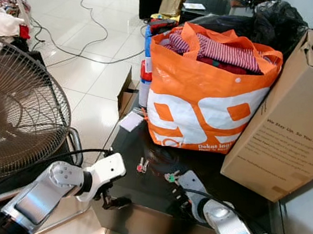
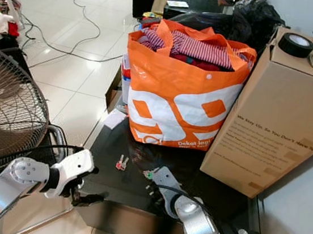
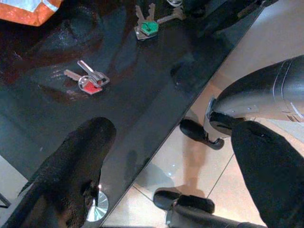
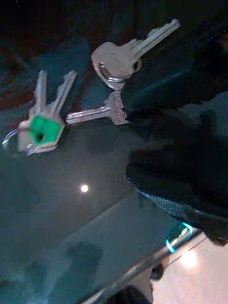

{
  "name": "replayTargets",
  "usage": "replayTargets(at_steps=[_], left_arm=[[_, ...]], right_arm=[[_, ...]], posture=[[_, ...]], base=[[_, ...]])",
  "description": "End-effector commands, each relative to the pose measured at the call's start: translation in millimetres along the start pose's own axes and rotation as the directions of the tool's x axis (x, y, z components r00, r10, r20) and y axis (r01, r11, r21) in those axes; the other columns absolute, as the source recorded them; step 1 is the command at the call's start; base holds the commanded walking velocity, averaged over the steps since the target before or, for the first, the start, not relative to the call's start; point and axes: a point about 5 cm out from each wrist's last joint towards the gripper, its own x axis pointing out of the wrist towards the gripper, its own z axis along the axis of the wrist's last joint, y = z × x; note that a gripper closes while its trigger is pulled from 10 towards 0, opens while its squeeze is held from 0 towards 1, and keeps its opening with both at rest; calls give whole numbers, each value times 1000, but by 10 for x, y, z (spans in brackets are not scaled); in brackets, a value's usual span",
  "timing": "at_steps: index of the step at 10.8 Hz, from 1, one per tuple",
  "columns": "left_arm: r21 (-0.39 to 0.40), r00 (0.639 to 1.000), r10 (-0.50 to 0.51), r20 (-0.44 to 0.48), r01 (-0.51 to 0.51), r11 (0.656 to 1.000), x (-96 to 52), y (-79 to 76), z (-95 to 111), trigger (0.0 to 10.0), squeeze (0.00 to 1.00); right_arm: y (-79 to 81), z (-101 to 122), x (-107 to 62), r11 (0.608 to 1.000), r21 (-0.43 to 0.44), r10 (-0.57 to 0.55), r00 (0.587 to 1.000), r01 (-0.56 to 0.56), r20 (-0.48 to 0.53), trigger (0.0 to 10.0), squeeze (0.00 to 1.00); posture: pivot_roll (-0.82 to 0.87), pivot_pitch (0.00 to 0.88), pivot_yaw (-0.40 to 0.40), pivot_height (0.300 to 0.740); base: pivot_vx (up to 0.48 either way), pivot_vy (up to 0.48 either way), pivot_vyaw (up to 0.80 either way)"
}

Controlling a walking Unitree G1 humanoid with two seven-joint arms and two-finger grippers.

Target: Hang keys on a hook

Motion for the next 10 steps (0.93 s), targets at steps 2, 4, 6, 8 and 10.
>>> replayTargets(at_steps=[2, 4, 6, 8, 10], left_arm=[[9, 1000, 13, -9, -12, 1000, -26, 6, 8, 10000, 0], [13, 1000, 9, -12, -9, 1000, -27, 9, 18, 10000, 0], [16, 1000, 7, -11, -7, 1000, -21, 14, 36, 10000, 0], [16, 1000, 2, -9, -2, 1000, -12, 8, 42, 10000, 0], [20, 1000, -3, -8, 3, 1000, 4, 25, 57, 10000, 0]], right_arm=[[-24, 3, 7, 1000, -21, -16, 1000, 16, -15, 10000, 0], [-15, -11, 16, 1000, -19, -22, 1000, 22, -19, 4902, 0], [-38, 26, -3, 1000, -11, -21, 1000, 22, 8, 3020, 0], [-115, 108, -71, 999, 33, -31, 997, 29, 67, 10000, 0], [-171, 61, -112, 999, 13, -42, 998, 41, 51, 10000, 0]], posture=[[-129, 0, -4, 740], [-132, 0, 3, 740], [-133, 0, 4, 740], [-143, 0, 10, 740], [-152, 0, 17, 740]], base=[[0, 0, 0], [0, 0, 0], [0, 0, 0], [0, 0, 0], [0, 0, 0]])
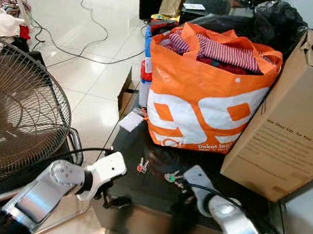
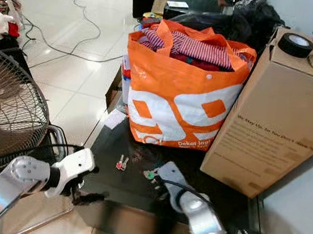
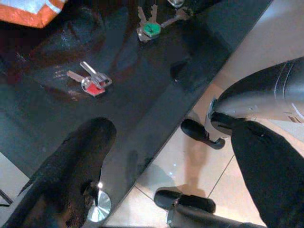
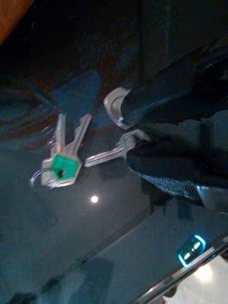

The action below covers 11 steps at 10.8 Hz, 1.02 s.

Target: Hang keys on a hook

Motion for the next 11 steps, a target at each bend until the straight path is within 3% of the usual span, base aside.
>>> replayTargets(at_steps=[1, 4, 6, 11], left_arm=[[22, 1000, -2, -6, 2, 1000, 13, 6, 27, 10000, 0], [27, 1000, -7, -7, 7, 1000, 13, 14, 32, 10000, 0], [29, 1000, -11, -9, 11, 1000, 19, 13, 31, 10000, 0], [35, 1000, -16, -6, 16, 999, 39, 29, 44, 10000, 0]], right_arm=[[-4, -47, -20, 1000, 4, 4, 1000, -4, -21, 10000, 0], [60, -159, -20, 1000, 16, 28, 996, -27, -81, 10000, 0], [71, -129, -43, 994, 101, 41, 998, -36, -43, 10000, 0], [4, -170, -17, 994, 99, -36, 996, 44, -77, 10000, 0]], posture=[[-156, 0, 23, 740], [-157, 0, 29, 740], [-161, 0, 31, 740], [-168, 0, 38, 740]], base=[[0, 0, 0], [0, 0, 0], [0, 0, 0], [0, 0, 0]])
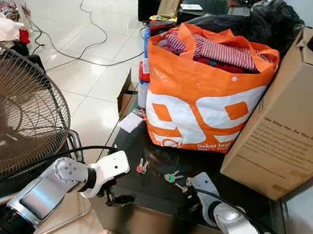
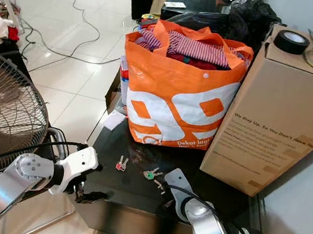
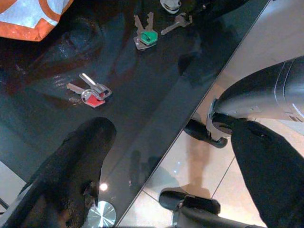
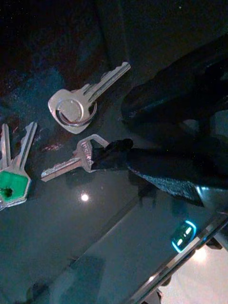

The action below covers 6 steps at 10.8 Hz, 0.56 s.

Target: Hang keys on a hook

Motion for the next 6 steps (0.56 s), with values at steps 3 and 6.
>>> replayTargets(at_steps=[3, 6], left_arm=[[13, 1000, -4, -14, 4, 1000, 3, 13, -1, 10000, 0], [13, 1000, -4, -12, 4, 1000, 11, 16, 3, 10000, 0]], right_arm=[[-10, 9, 14, 1000, 10, -9, 1000, 9, -1, 6863, 0], [-12, 7, 18, 1000, 22, 1, 1000, -2, 3, 0, 0]], posture=[[-167, 0, 38, 740], [-167, 0, 38, 740]], base=[[0, 0, 0], [0, 0, 0]])
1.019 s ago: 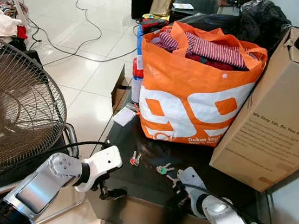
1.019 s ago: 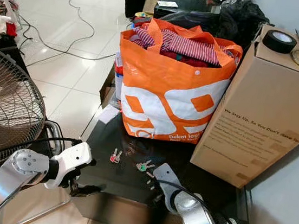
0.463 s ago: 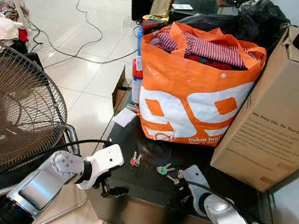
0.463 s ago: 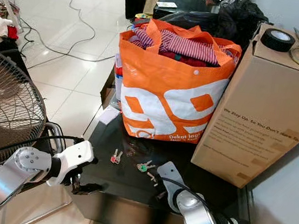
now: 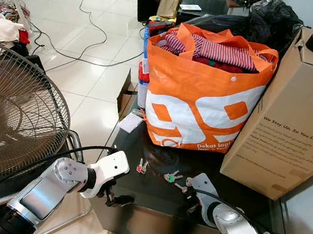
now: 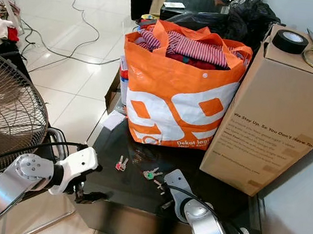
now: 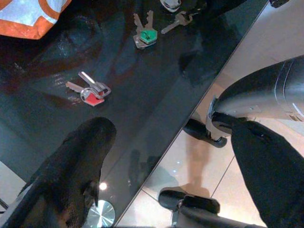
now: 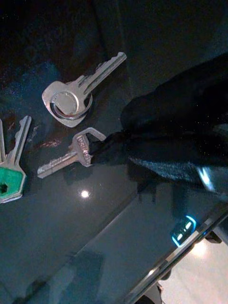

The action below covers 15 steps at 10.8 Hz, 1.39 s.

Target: Hang keys on a hook

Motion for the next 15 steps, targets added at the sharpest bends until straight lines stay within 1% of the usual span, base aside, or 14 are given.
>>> replayTargets(at_steps=[1, 5, 7, 8, 9, 10, 11, 12, 13, 14, 15], left_arm=[[17, 1000, -3, -10, 3, 1000, 6, 15, 16, 10000, 0], [13, 1000, 1, -6, -1, 1000, 23, 33, 29, 10000, 0], [14, 1000, 3, -2, -3, 1000, 33, 45, 40, 10000, 0], [3, 1000, 14, 25, -14, 1000, 33, 64, 77, 10000, 0], [-12, 997, 29, 68, -28, 1000, 19, 81, 145, 10000, 0], [-34, 988, 48, 145, -43, 998, -7, 85, 266, 10000, 0], [-44, 973, 82, 215, -74, 996, -36, 89, 384, 10000, 0], [-34, 964, 123, 237, -119, 992, -63, 96, 421, 10000, 0], [-29, 962, 140, 236, -137, 990, -73, 104, 424, 10000, 0], [-24, 966, 145, 216, -144, 989, -63, 125, 403, 10000, 0], [-20, 981, 116, 156, -114, 993, -25, 124, 335, 10000, 0]], right_arm=[[-31, 23, 1, 1000, 10, -7, 1000, 7, 6, 0, 0], [-49, 47, -4, 1000, 15, -1, 1000, 0, 18, 0, 0], [-85, 60, -36, 1000, 17, -2, 999, 2, 33, 0, 0], [-164, 101, -146, 1000, 5, -7, 997, 6, 78, 0, 0], [-222, 157, -268, 1000, 22, -9, 992, 7, 127, 0, 0], [-298, 209, -452, 999, 35, -18, 983, 12, 183, 0, 0], [-340, 238, -657, 999, 39, -10, 973, 1, 229, 0, 0], [-353, 239, -833, 1000, 28, -7, 968, 0, 253, 0, 0], [-355, 274, -918, 1000, 7, -12, 962, 11, 271, 0, 0], [-375, 324, -875, 998, 5, -55, 960, 56, 276, 7686, 0], [-350, 350, -729, 998, 17, -69, 965, 67, 254, 10000, 690]], posture=[[-166, 0, 38, 740], [-172, 0, 37, 740], [-177, 0, 41, 740], [-182, 0, 46, 740], [-187, 0, 52, 740], [-188, 0, 55, 740], [-186, 0, 62, 740], [-184, 0, 68, 740], [-178, 0, 71, 740], [-181, 0, 78, 740], [-188, 0, 89, 740]], base=[[0, 0, 0], [0, 0, 0], [0, 0, 0], [0, 0, 0], [0, 0, 0], [0, 0, 0], [0, 0, 0], [0, 0, 0], [0, 0, 0], [0, 0, 0], [0, 0, 0]])
